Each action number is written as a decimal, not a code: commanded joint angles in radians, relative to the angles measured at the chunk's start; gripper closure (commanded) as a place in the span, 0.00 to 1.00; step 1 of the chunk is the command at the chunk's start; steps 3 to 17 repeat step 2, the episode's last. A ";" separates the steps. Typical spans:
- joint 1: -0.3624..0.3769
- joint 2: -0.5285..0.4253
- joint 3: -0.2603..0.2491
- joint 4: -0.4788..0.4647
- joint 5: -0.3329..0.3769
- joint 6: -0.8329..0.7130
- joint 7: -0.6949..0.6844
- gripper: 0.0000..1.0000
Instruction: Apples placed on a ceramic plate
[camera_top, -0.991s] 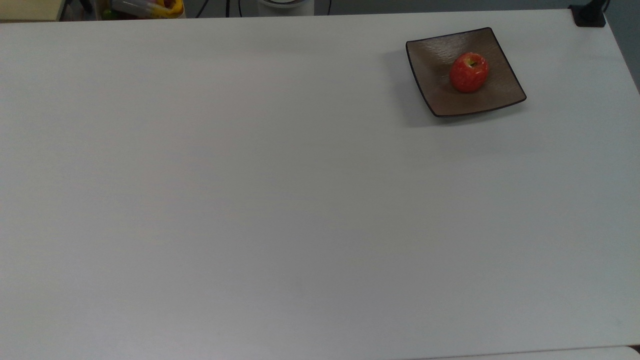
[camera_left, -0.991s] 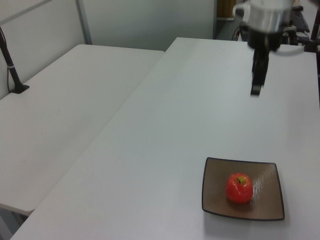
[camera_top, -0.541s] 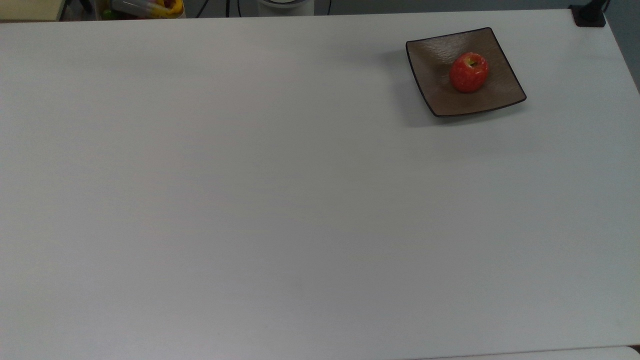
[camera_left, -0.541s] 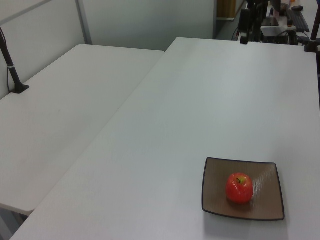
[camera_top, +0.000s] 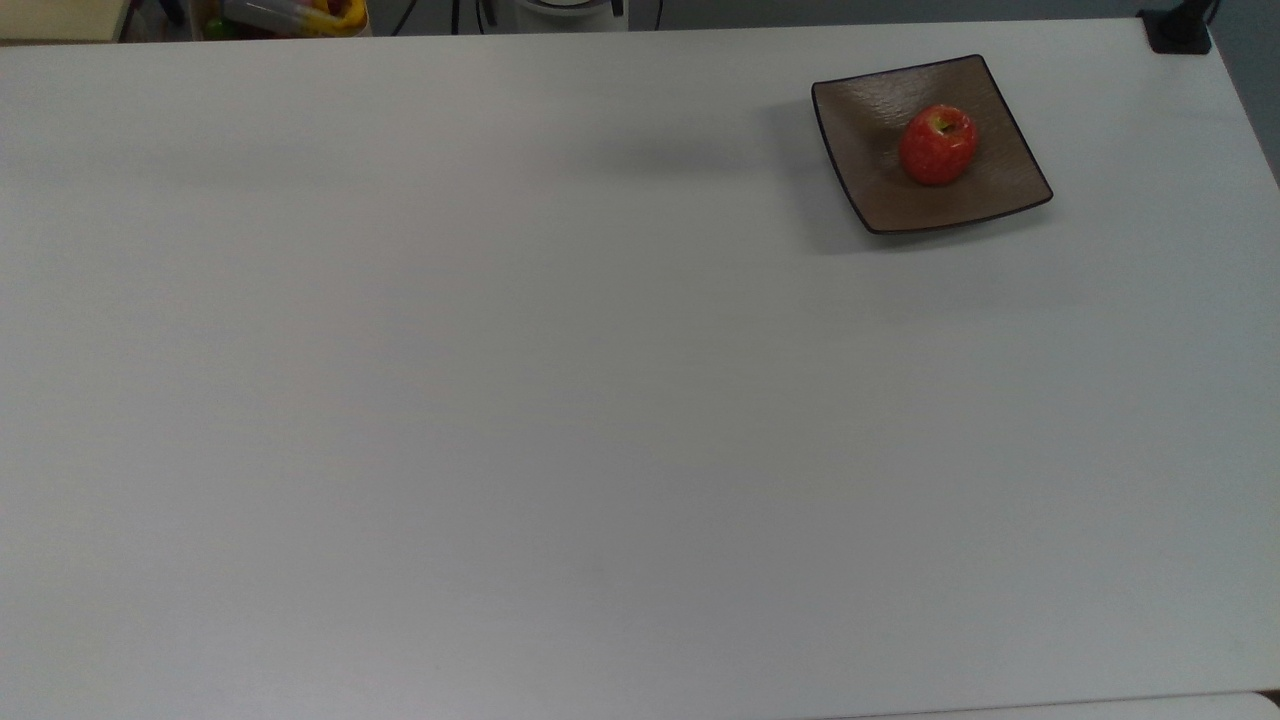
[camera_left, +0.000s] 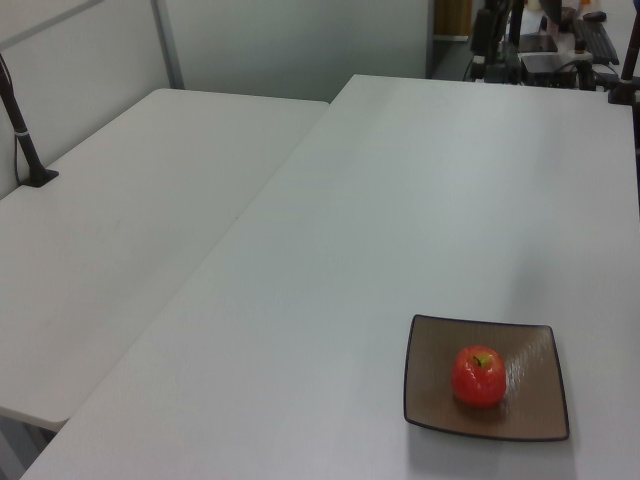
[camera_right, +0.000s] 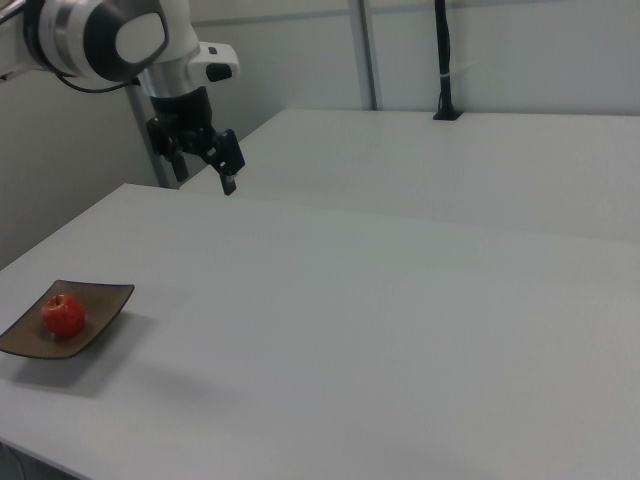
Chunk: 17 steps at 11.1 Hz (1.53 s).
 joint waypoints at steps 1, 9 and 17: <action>0.012 0.007 -0.039 0.003 0.044 0.032 -0.074 0.00; 0.011 0.007 -0.039 0.003 0.044 0.031 -0.084 0.00; 0.011 0.007 -0.039 0.003 0.044 0.031 -0.084 0.00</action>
